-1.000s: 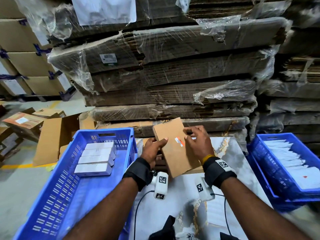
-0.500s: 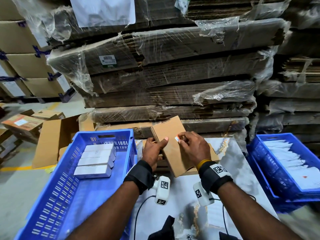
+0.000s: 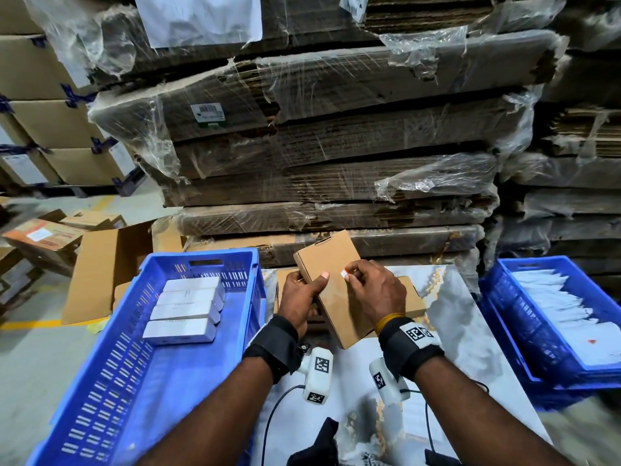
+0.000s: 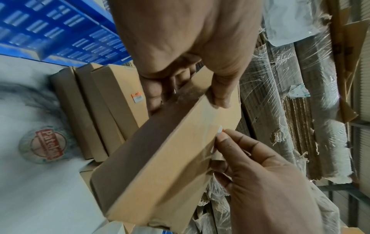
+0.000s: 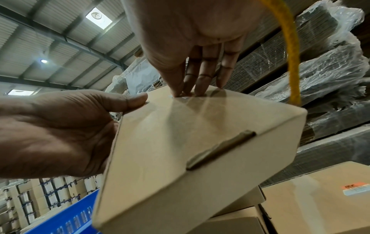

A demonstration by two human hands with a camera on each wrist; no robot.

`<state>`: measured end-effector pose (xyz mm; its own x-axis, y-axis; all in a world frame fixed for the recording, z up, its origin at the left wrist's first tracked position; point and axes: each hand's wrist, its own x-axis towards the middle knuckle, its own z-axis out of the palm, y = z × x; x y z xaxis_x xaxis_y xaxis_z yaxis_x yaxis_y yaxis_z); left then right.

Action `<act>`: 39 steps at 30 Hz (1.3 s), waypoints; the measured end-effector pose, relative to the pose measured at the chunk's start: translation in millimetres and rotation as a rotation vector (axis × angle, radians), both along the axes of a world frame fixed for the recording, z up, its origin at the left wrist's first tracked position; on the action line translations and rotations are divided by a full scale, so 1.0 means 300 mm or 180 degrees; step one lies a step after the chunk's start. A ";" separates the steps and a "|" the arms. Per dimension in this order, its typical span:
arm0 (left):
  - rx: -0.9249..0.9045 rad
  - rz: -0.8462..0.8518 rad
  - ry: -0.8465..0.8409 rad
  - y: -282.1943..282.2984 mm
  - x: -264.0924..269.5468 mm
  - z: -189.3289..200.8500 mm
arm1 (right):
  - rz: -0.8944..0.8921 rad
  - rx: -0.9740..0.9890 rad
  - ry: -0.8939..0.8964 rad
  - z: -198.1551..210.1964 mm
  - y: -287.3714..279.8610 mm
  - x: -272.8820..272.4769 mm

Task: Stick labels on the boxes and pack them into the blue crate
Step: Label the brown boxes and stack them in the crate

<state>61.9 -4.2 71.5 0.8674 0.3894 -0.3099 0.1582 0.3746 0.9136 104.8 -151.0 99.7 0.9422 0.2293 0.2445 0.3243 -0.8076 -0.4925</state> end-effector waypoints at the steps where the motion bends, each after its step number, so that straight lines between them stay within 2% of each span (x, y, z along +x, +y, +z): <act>1: -0.0001 -0.0002 0.0002 -0.001 0.000 -0.001 | 0.0002 0.0022 0.0016 -0.001 0.001 0.000; 7: 0.0040 0.0036 0.0029 -0.001 0.000 -0.016 | 0.0006 0.0115 0.0091 -0.014 0.004 0.005; 14: -0.0127 0.0125 0.0025 0.009 -0.002 -0.038 | -0.0122 0.0642 -0.0045 -0.068 -0.013 0.008; 21: -0.0365 0.0249 -0.0014 0.014 0.000 -0.046 | -0.0396 0.0291 0.0137 -0.075 -0.026 -0.011; 32: -0.0848 -0.0095 -0.0087 -0.040 -0.031 -0.047 | -0.0778 0.0492 0.0183 -0.029 0.002 -0.030; 39: -0.0926 -0.0064 -0.0198 -0.061 -0.041 -0.067 | -0.0855 0.0593 0.0140 -0.041 0.009 -0.044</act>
<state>49.7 -22.6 51.5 0.8948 0.2747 -0.3521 0.1154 0.6194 0.7766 91.5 -148.4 87.4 0.9735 -0.0736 0.2167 0.0872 -0.7560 -0.6487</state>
